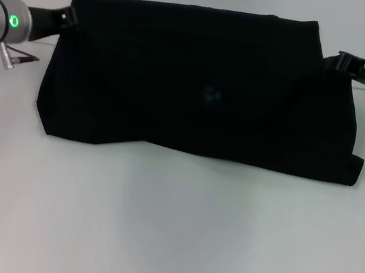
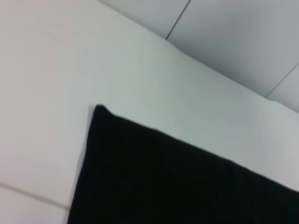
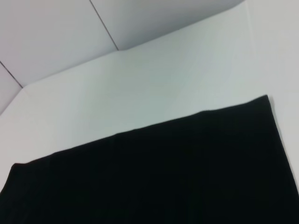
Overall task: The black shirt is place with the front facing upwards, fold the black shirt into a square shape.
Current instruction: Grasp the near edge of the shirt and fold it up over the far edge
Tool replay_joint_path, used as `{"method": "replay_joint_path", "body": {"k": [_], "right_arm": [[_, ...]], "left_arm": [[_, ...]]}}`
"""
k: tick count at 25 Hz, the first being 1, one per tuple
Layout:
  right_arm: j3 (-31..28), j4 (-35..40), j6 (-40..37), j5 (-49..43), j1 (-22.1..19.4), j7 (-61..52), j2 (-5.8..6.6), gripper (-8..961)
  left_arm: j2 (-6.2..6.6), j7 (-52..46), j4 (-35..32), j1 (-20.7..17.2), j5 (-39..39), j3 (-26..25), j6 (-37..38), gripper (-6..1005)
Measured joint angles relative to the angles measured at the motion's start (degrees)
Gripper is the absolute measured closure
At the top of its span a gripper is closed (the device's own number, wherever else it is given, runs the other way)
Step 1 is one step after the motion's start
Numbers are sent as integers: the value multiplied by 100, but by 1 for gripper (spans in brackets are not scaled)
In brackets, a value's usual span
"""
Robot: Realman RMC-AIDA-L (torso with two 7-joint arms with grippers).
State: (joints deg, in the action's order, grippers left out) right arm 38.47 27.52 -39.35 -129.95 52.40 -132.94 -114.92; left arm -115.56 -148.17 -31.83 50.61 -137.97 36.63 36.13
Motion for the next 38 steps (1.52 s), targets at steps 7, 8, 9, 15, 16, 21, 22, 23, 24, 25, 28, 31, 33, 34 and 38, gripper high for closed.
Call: {"method": "replay_joint_path", "body": {"k": [7,8,9,15,16,21,22,23,24,25,28,31,33,34,38], "right_arm": [[139,-98,278,-13,182,48,-14,904],[139,-98,278,-13,182,48,-14,904],[212,-128,349,-13,216,50,-19,904],[539,-167,758,-17,409,55,-60,904],[587,-167,781,-19,448,56,-55,904],[824,-174,887,-22,587,49,-6,904],[850,-176,908,-22,600,42,4,904],[872,-178,927,-22,611,34,15,904],[877,-178,933,-22,617,31,29,904],[878,-178,935,-22,622,31,41,904],[879,-178,936,-22,624,31,79,903],[882,-178,918,-22,618,33,114,902],[924,-179,912,-22,619,43,120,900],[975,-195,929,-22,621,41,120,899],[1167,-248,944,-24,621,12,125,897]], "left_arm": [[10,10,54,130,-278,75,-79,974],[-4,19,58,131,-295,83,-97,974],[-25,36,61,133,-309,111,-116,974],[-91,8,34,113,-314,256,-186,974],[-94,1,30,111,-306,257,-197,974],[-119,-7,25,123,-294,257,-213,973],[-127,-7,24,130,-307,258,-216,973],[-131,-8,24,133,-313,257,-218,973],[-134,-8,23,137,-315,258,-219,973],[-131,-7,22,140,-315,258,-220,973],[-93,8,-11,147,-314,256,-221,973],[-59,21,-29,167,-315,282,-211,971],[-30,27,-10,186,-316,350,-205,970],[-29,30,3,186,-317,414,-207,970],[-54,30,16,162,-319,530,-245,967]]}}
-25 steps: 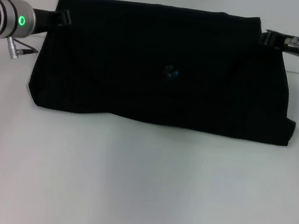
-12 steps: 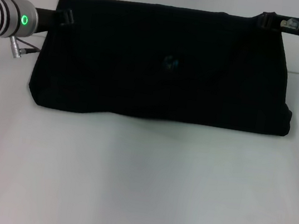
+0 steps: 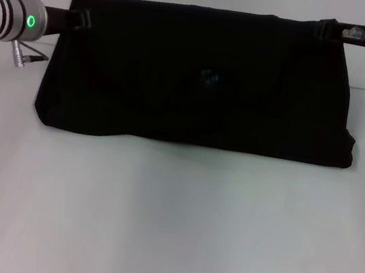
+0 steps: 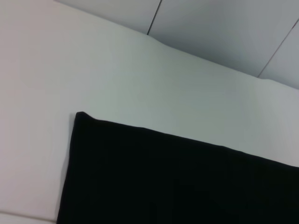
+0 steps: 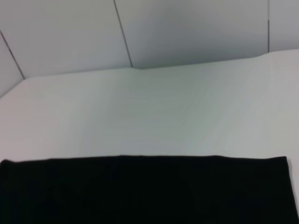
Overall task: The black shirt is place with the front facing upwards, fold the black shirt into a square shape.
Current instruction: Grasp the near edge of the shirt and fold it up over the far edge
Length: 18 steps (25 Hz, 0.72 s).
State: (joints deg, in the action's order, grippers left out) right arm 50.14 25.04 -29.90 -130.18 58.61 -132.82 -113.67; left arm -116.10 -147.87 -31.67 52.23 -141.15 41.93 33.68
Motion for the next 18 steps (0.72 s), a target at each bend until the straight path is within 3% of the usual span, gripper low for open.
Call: {"method": "replay_joint_path", "body": {"k": [5,8,13,18], "right_arm": [[234,-169,138,-121,39,4,44,893],[251,-299,235,-227,131,-7,77,891],[239,-13,-59,-249,98,-3,102,667],[114,477,-726,-121,-114,-11,117,357]], "left_arm": [[67,-51,251,36,58,-87,-34,965],[27,-55,269,68,67,-105,-54,963],[-100,-62,-112,-62,218,-122,136,795],[-147,-8,-685,-485,1007,-123,721,587]]}}
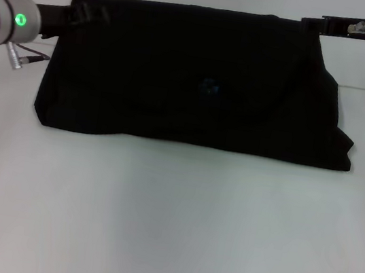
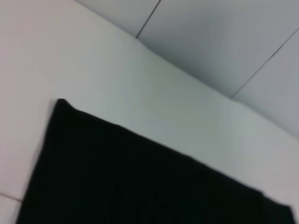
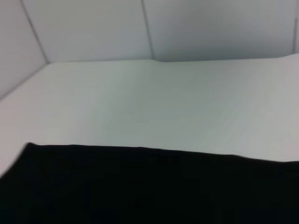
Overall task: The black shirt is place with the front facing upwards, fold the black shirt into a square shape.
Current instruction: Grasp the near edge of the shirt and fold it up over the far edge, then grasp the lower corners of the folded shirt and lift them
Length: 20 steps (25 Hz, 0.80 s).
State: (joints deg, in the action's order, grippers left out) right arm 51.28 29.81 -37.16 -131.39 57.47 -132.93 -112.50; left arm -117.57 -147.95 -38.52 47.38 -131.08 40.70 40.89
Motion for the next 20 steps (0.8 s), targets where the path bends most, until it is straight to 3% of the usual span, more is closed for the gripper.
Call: {"method": "replay_joint_path", "body": {"k": [3,6,11,14,16,20], "right_arm": [[-104,204,-471,176,-145,-3,24,212],[-274,444,-1029,394,-338,-4,45,156],[-699,928,-2247,1176,-953,99,43,61],[-978,1008,-3006,1738,-1496,198,80,5],[-1124,982,-3396,1930,-1817,224,136,5],[-1383,952,-4066,2087,-2387,330,186,6]], "left_arm": [[80,26,-133,-188,399,5,291,450],[174,69,-141,-316,560,6,596,305],[259,448,-177,-654,992,-7,1312,276],[399,711,-95,-928,1362,-16,1770,277],[492,966,-6,-1106,1484,-82,2019,278],[503,2050,131,-1355,1527,-458,2229,279]]}}
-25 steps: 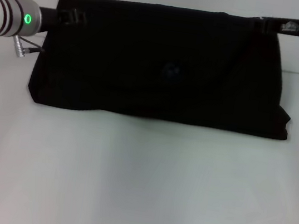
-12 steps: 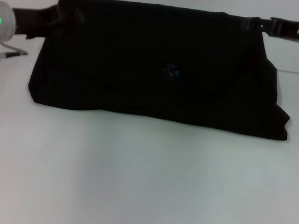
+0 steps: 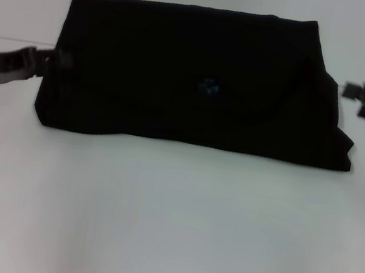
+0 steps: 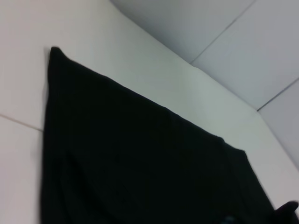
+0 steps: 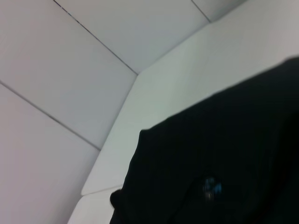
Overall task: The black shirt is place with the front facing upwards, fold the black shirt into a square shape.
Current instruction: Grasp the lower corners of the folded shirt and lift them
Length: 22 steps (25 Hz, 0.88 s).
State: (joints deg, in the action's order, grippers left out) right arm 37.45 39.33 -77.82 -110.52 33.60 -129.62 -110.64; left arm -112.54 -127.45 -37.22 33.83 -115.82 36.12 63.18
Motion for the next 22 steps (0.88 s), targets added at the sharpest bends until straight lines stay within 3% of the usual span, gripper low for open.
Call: {"method": "replay_joint_path", "body": {"k": [6,14,22], "right_arm": [[-347,-213,-383,1,-397,220,13,6],[-391,-422,-334,-22,-384,262,128,6],[-405,-432,-321,10,-335,314,116,6]], "left_arm": [[-34,548,324,-59,-38,-62,-431,280],[-9,453,910,219,-334,38,-1049,282],[-135,475,936,296,-675,147,-1148,284]]}}
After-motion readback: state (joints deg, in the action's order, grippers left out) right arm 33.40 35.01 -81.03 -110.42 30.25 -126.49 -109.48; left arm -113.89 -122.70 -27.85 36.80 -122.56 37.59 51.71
